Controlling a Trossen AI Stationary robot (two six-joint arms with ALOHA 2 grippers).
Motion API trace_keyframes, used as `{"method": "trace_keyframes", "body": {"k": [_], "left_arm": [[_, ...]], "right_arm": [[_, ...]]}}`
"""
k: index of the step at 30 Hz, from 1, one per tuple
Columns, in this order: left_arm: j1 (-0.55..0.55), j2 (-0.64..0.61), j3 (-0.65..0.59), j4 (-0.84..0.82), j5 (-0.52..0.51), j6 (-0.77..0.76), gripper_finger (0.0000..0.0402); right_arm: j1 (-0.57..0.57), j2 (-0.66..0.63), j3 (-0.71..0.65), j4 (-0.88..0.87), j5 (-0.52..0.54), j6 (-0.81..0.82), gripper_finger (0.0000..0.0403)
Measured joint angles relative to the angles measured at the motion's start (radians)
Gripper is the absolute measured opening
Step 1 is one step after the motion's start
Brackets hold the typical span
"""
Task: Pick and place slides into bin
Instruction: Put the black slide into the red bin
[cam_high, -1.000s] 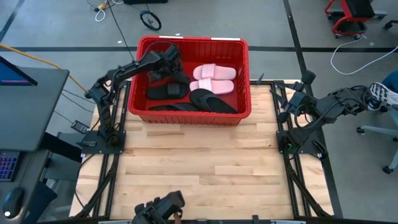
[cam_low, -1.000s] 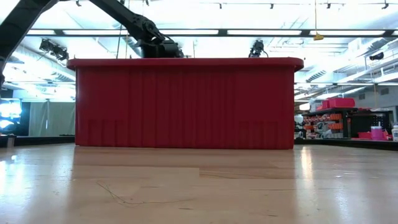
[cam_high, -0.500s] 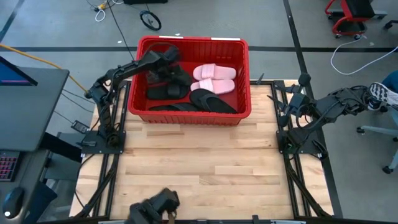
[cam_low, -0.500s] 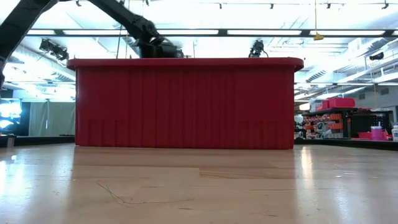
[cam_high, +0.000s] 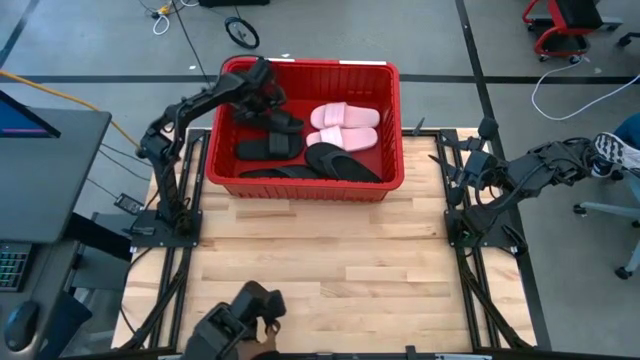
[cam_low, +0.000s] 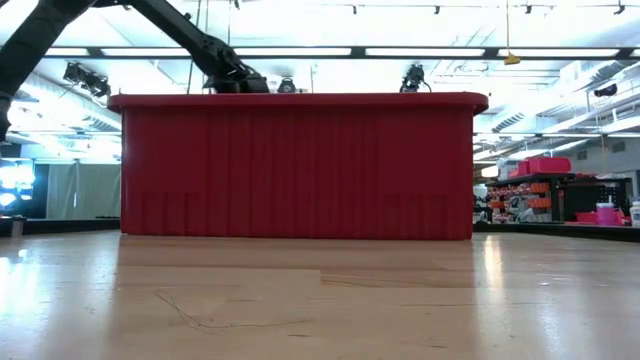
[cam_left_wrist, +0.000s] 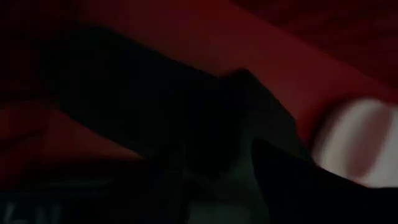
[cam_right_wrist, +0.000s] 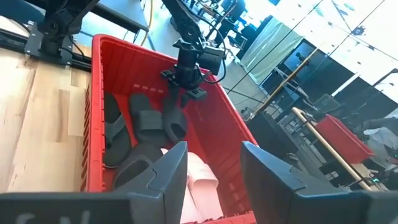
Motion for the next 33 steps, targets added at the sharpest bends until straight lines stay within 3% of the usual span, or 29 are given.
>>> {"method": "trace_keyframes", "body": {"k": [6,12,21,30,33], "left_arm": [[-0.035,0.003,0.000,0.022,0.043,0.000,0.0180],[-0.113,0.012,0.001,0.004,0.060,0.119,0.0153],[-0.145,0.089,0.000,0.000,0.036,0.138,0.0013],[-0.067,0.115,0.000,0.077,0.014,0.139,0.0005],[-0.047,0.110,0.000,0.078,0.051,0.147,0.0016]], "right_arm": [[0.000,0.000,0.000,0.000,0.001,0.000,0.0154],[0.000,0.000,0.000,0.000,0.002,0.000,0.0154],[0.000,0.000,0.000,0.000,0.002,0.000,0.0154],[0.000,0.000,0.000,0.000,0.002,0.001,0.0154],[0.000,0.000,0.000,0.000,0.002,0.003,0.0154]]}}
